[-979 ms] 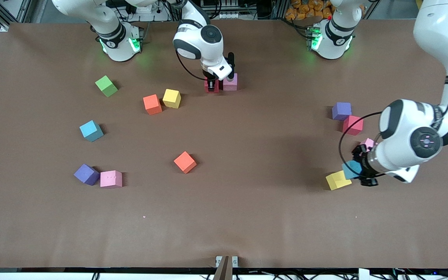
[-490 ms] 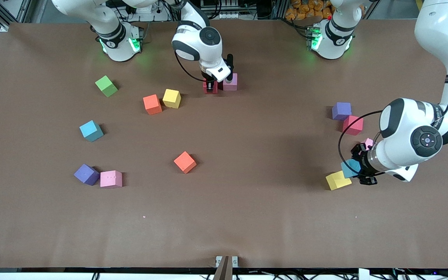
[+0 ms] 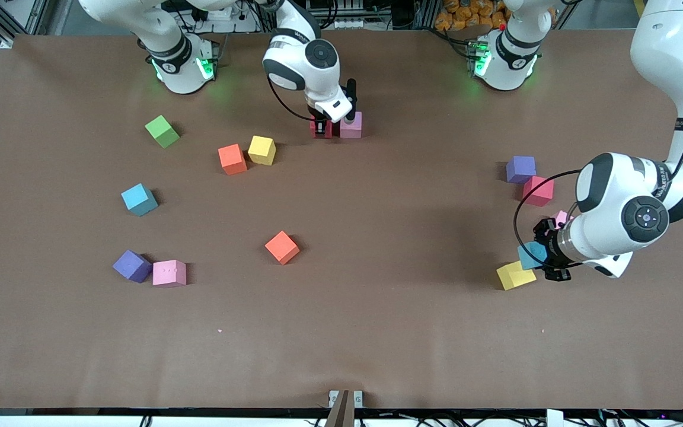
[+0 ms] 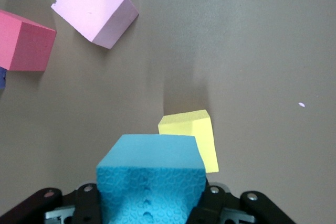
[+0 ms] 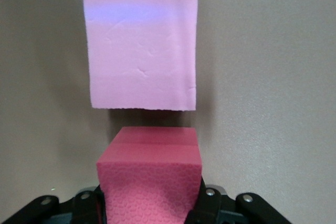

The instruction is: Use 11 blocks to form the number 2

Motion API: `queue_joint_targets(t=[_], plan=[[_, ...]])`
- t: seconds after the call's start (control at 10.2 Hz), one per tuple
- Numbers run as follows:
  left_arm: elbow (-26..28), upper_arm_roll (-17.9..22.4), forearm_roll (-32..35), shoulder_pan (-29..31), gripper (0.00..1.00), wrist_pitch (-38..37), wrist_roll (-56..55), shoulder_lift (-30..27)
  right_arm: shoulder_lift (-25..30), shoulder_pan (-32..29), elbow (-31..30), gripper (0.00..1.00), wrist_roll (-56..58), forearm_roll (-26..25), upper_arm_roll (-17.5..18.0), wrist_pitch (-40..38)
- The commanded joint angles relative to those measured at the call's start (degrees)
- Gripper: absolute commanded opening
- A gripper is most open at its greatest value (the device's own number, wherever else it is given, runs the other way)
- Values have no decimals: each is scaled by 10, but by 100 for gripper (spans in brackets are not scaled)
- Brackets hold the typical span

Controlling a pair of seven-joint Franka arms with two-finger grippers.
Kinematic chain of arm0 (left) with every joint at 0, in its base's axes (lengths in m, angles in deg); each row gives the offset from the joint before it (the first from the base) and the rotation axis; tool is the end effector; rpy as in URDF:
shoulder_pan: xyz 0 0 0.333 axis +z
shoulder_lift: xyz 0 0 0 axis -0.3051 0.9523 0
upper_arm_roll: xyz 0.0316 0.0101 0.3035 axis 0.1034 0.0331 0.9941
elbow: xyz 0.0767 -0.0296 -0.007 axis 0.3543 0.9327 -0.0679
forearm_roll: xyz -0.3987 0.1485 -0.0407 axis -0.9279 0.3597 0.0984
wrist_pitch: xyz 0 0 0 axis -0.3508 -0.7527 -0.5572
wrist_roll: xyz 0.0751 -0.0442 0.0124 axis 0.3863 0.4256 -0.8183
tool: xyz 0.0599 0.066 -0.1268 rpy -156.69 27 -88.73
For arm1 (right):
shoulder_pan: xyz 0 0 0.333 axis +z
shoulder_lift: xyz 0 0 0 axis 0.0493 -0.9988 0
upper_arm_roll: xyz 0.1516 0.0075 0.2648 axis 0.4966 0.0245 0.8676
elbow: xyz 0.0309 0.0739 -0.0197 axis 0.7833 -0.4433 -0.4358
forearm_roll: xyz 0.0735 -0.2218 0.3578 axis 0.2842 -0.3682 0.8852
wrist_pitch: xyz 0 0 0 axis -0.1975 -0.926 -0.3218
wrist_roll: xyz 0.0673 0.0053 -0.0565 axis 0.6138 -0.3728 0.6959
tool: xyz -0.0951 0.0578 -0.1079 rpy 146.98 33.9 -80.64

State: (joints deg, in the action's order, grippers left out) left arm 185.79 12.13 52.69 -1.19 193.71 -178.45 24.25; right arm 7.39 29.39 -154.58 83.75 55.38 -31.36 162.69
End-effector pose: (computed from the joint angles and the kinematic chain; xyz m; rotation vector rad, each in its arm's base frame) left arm 0.6819 -0.0804 0.2352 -2.0549 -2.3223 0.0576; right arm 0.2360 0.4840 0.1163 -2.2307 -2.1604 0.2130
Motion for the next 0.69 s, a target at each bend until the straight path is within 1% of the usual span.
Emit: queue_joint_targets(t=[0.0,0.39,0.59], plan=[[7,0,5,-6,0,6,3,-1,0,-14,0,29,3,12,14,2],[50,-7,4,-24,0,6,-35,-6,-13,-12,11,29,4,12,14,2],[51,-8,3,-36,0,11,-53,-2,-18,-10,21,29,3,12,14,2]])
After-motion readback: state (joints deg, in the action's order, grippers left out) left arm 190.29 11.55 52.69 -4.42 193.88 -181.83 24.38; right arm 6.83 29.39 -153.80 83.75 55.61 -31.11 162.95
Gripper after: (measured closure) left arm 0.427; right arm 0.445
